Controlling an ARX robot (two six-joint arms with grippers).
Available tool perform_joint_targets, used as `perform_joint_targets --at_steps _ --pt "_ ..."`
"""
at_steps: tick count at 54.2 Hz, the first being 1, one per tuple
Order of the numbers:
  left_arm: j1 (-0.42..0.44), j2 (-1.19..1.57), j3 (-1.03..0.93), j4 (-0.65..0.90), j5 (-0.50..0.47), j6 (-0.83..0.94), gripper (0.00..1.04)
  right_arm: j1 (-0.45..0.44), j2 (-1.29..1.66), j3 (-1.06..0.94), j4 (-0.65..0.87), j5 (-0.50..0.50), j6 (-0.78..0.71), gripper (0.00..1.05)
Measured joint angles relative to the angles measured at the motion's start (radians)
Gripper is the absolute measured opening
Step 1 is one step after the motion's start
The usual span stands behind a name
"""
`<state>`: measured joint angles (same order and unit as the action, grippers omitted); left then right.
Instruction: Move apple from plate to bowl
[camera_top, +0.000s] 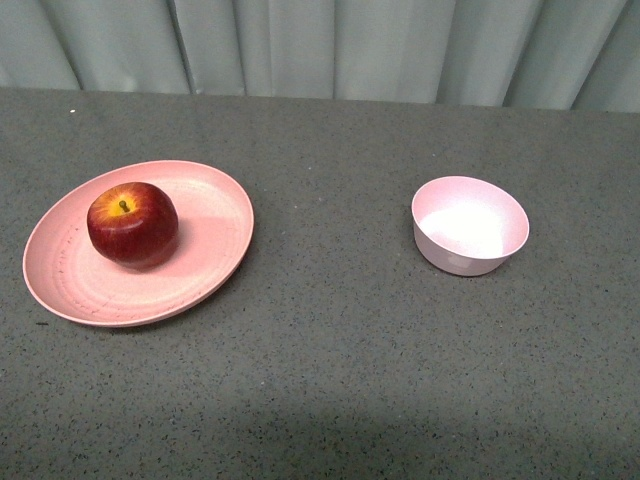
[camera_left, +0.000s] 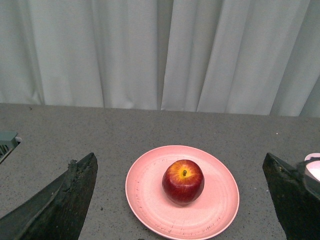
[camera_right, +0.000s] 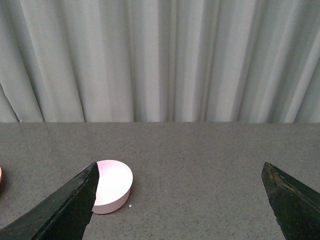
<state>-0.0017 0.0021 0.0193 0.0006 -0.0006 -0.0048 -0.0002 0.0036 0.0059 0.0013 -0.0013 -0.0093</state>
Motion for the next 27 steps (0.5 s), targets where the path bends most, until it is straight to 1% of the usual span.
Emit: perform_joint_targets --at_steps 27 --pt "0.000 0.000 0.000 0.000 0.000 0.000 0.98 0.000 0.000 0.000 0.000 0.000 0.000 0.95"
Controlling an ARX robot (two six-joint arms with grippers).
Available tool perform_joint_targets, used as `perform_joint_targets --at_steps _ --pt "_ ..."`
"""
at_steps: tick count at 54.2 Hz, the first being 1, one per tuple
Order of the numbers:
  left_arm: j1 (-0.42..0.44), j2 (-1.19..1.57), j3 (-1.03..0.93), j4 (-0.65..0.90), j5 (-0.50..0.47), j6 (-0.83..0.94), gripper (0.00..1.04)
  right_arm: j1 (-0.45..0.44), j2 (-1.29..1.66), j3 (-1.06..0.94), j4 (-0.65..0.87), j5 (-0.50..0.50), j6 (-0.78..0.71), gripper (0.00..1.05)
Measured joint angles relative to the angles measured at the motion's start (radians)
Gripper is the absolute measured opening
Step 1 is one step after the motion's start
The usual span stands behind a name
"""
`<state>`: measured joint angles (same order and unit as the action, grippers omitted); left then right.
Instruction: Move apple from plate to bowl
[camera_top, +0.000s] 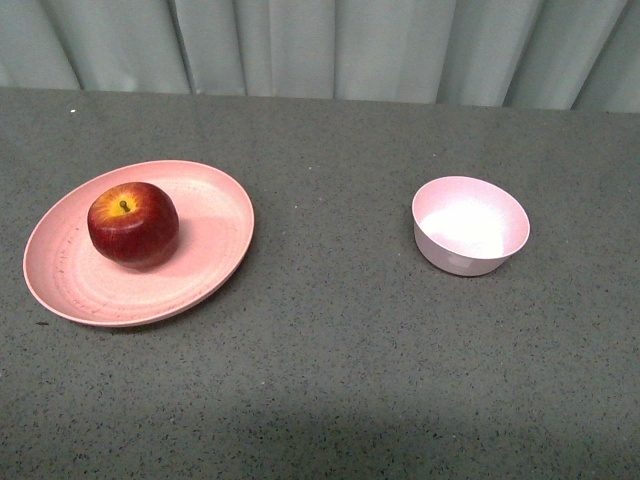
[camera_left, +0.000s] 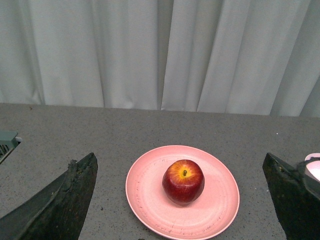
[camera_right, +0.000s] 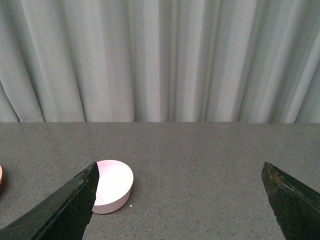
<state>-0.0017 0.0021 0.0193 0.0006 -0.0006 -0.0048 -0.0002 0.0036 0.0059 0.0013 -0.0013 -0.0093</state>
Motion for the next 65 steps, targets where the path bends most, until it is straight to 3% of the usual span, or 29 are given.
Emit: perform_joint_targets --at_steps 27,30,35,52,65 --pt "0.000 0.000 0.000 0.000 0.000 0.000 0.98 0.000 0.000 0.000 0.000 0.000 0.000 0.95" --pt "0.000 0.000 0.000 0.000 0.000 0.000 0.98 0.012 0.027 0.021 -0.061 0.053 -0.035 0.95" --pt "0.000 0.000 0.000 0.000 0.000 0.000 0.98 0.030 0.196 0.068 -0.099 0.106 -0.105 0.95" --pt "0.000 0.000 0.000 0.000 0.000 0.000 0.98 0.118 0.953 0.296 0.231 0.001 -0.122 0.95" --pt "0.000 0.000 0.000 0.000 0.000 0.000 0.98 0.195 1.375 0.520 0.257 0.006 -0.143 0.95"
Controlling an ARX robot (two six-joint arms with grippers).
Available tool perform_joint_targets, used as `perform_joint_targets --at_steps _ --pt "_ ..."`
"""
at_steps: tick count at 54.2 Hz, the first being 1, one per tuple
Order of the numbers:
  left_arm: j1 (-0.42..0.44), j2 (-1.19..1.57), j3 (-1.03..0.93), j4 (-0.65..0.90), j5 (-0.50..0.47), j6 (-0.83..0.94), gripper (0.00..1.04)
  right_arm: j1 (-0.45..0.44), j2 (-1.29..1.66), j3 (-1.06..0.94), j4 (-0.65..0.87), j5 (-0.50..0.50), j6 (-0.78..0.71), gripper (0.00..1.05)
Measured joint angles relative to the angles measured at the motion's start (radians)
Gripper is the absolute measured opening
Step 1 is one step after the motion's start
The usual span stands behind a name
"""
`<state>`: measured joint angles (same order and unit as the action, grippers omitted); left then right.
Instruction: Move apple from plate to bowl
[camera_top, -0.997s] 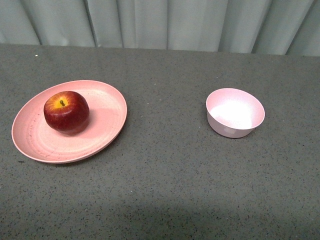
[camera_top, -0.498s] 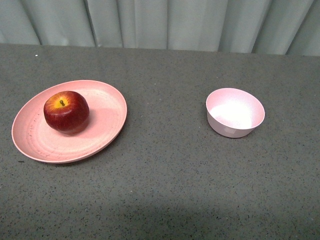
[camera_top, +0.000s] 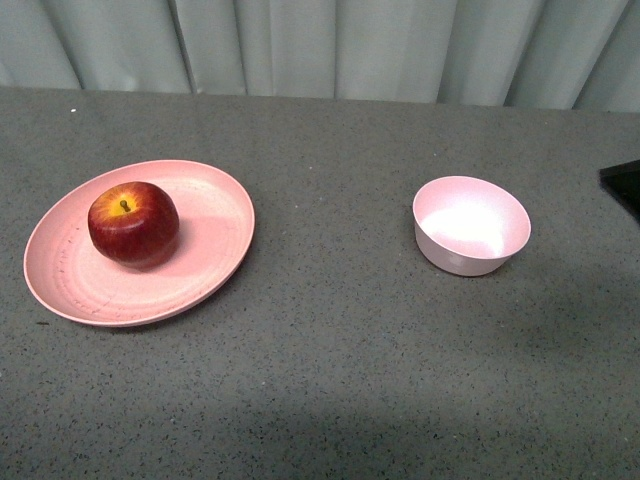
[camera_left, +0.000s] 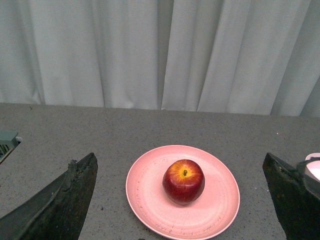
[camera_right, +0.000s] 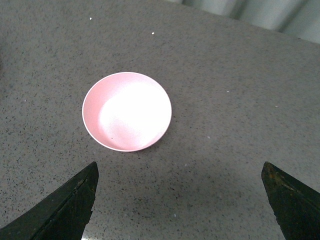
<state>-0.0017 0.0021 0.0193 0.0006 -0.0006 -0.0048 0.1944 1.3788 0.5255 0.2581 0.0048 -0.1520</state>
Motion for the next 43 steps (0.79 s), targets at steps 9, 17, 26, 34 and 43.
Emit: perform_joint_targets --at_steps 9,17,26,34,43 --pt "0.000 0.000 0.000 0.000 0.000 0.000 0.98 0.045 0.217 0.139 -0.041 -0.007 -0.025 0.95" --pt "0.000 0.000 0.000 0.000 0.000 0.000 0.98 0.072 0.410 0.274 -0.102 -0.030 -0.044 0.95" --pt "0.000 0.000 0.000 0.000 0.000 0.000 0.98 0.085 0.529 0.374 -0.157 -0.054 -0.049 0.95" --pt "0.000 0.000 0.000 0.000 0.000 0.000 0.98 0.096 0.643 0.489 -0.225 -0.075 -0.064 0.95" --pt "0.000 0.000 0.000 0.000 0.000 0.000 0.98 0.102 0.735 0.591 -0.283 -0.094 -0.085 0.95"
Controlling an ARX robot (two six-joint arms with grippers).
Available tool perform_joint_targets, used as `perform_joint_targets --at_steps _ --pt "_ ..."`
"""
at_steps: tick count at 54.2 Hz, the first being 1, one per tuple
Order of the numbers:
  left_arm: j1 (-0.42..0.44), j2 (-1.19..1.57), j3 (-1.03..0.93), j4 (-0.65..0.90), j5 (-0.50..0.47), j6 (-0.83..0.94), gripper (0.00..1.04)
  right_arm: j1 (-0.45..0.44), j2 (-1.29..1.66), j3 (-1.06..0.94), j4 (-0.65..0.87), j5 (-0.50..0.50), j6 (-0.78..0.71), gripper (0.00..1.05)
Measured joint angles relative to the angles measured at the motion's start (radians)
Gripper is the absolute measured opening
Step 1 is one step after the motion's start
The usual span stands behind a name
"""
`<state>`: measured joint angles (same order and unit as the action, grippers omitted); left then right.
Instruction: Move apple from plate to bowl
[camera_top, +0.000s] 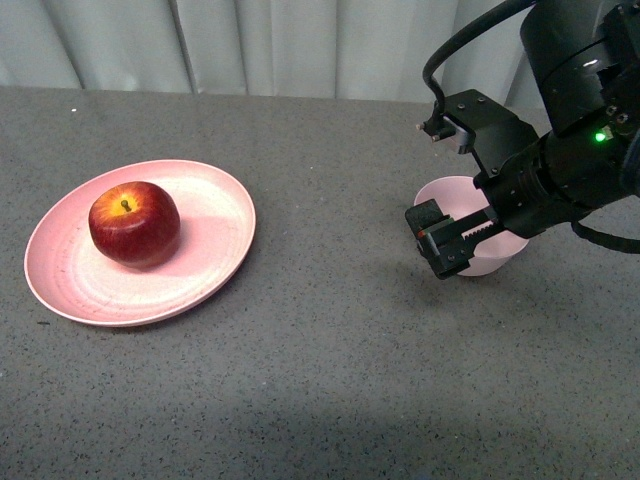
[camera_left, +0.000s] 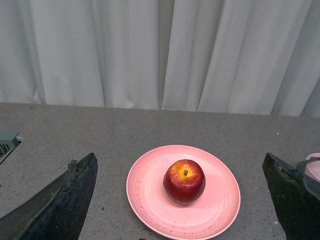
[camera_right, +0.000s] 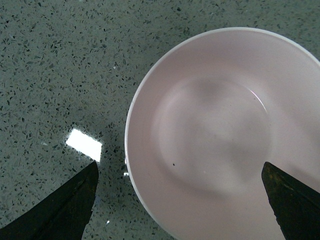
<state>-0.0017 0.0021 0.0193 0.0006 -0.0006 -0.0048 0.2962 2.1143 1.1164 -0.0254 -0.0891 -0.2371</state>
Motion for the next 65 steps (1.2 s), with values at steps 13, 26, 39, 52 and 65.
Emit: perform_joint_targets --at_steps 13,26,39,52,65 --pt "0.000 0.000 0.000 0.000 0.000 0.000 0.98 0.003 0.054 0.082 -0.054 0.002 -0.037 0.95" --pt "0.000 0.000 0.000 0.000 0.000 0.000 0.98 0.011 0.068 0.093 -0.061 0.024 -0.100 0.59" --pt "0.000 0.000 0.000 0.000 0.000 0.000 0.98 0.013 0.070 0.093 -0.076 0.028 -0.126 0.21" --pt "0.000 0.000 0.000 0.000 0.000 0.000 0.98 0.013 0.070 0.099 -0.087 0.060 -0.174 0.01" --pt "0.000 0.000 0.000 0.000 0.000 0.000 0.98 0.029 0.027 0.099 -0.114 0.017 -0.209 0.01"
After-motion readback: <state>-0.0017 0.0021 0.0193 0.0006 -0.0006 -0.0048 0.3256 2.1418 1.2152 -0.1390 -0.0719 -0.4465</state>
